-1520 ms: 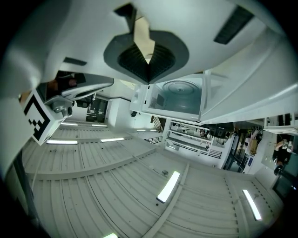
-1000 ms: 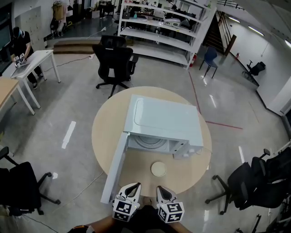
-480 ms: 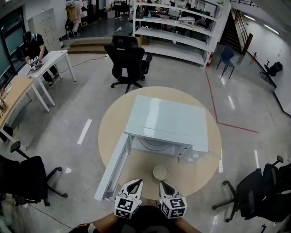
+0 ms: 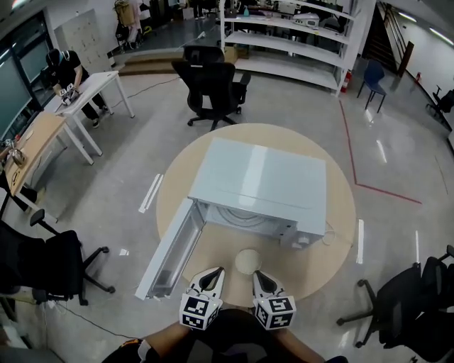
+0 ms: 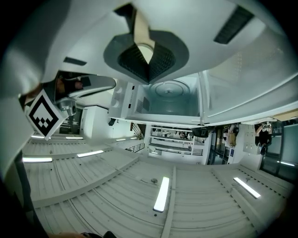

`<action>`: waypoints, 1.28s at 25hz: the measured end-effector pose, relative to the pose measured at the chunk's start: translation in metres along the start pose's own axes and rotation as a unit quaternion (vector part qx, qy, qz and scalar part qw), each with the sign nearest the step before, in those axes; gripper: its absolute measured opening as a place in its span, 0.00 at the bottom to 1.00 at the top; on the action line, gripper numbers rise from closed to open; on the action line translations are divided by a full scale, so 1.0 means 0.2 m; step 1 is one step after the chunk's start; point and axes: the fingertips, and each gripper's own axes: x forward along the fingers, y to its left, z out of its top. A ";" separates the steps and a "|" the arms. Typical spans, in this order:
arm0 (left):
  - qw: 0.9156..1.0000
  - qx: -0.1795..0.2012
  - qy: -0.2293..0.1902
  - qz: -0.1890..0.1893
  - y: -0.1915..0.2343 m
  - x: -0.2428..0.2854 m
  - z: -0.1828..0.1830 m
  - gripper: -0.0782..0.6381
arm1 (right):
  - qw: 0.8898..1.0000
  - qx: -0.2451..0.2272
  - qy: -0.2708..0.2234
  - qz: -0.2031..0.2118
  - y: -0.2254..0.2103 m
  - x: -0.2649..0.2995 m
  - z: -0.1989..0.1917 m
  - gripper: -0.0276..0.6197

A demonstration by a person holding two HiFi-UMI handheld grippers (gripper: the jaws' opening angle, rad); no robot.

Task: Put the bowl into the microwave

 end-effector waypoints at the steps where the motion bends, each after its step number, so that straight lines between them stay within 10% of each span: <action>1: 1.000 -0.001 0.001 0.004 -0.02 0.01 0.00 0.17 | 1.000 0.000 0.001 0.005 -0.02 -0.01 -0.01 0.07; 32: 0.995 0.017 0.091 0.034 0.02 0.41 -0.28 0.17 | 0.989 0.074 0.117 0.044 -0.44 0.30 -0.39 0.07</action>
